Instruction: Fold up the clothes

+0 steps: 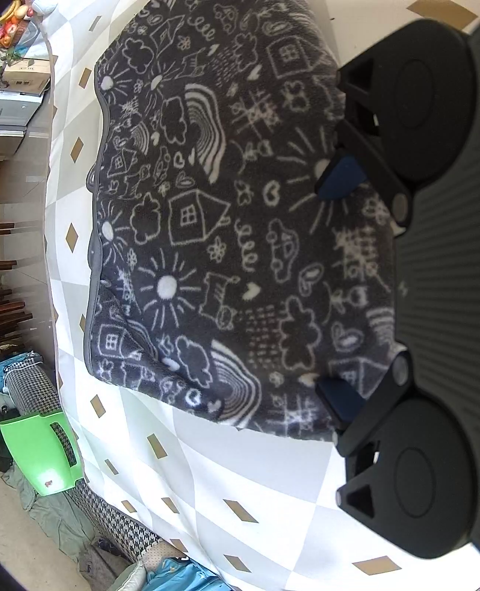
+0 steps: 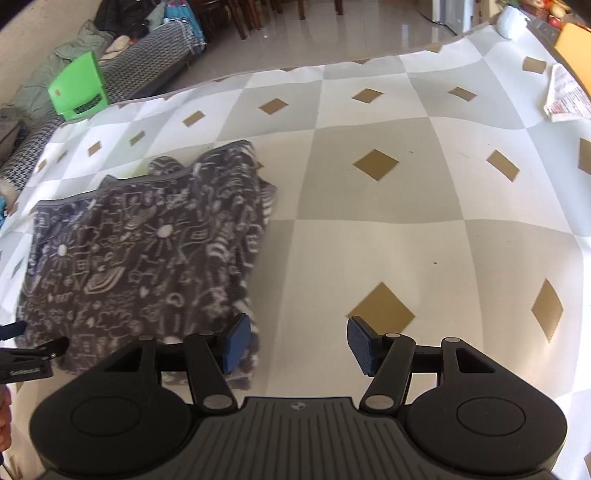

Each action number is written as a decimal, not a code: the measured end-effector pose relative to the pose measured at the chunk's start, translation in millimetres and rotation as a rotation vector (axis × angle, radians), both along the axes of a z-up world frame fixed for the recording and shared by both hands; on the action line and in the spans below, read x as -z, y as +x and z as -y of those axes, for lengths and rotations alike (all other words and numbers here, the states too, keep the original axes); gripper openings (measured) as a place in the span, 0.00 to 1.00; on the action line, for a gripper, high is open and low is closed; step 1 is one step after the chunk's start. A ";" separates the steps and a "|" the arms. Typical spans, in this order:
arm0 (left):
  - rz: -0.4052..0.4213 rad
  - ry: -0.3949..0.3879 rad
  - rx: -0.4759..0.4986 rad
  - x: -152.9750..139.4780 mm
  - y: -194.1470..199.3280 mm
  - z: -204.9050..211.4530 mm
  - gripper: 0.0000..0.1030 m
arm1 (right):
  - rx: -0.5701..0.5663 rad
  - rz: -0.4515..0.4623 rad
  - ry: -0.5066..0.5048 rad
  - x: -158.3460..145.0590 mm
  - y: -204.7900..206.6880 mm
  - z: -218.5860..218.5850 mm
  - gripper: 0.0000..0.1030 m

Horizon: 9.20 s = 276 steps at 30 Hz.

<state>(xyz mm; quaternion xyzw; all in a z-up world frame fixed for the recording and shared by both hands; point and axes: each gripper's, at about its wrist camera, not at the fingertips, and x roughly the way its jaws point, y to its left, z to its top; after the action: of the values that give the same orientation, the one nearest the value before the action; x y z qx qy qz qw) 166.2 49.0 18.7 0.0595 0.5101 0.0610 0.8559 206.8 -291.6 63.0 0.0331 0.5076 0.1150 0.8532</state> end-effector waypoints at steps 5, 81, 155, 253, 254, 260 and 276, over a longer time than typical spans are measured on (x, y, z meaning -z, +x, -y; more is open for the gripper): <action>-0.003 -0.007 -0.003 0.2 1.0 -2.6 1.00 | -0.082 -0.011 0.054 -3.0 -4.0 -18.6 0.57; 0.031 -0.029 -0.101 4.7 -60.9 -23.1 1.00 | -0.366 0.116 -0.250 39.7 -12.3 -122.7 0.73; 0.108 -0.129 -0.275 -18.1 -170.9 -22.8 1.00 | -0.183 0.140 -0.123 26.3 -0.8 -114.0 0.73; 0.183 -0.188 -0.345 24.2 -64.9 -55.9 1.00 | -0.141 0.078 -0.153 62.3 123.2 -137.2 0.90; 0.176 -0.195 -0.351 23.1 -64.3 -56.6 1.00 | -0.140 0.081 -0.155 62.4 122.7 -137.6 0.90; 0.182 -0.196 -0.336 9.2 -70.5 -49.2 1.00 | -0.157 0.085 -0.155 54.3 119.8 -134.9 0.87; 0.100 -0.081 -0.164 -7.5 -110.3 4.1 1.00 | -0.130 0.076 -0.080 24.8 74.1 -120.6 0.85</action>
<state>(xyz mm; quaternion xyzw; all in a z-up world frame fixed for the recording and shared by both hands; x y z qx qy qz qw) 55.9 44.9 26.2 -0.0202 0.4721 0.1130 0.8741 280.9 -171.0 38.3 -0.0384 0.4801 0.1507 0.8633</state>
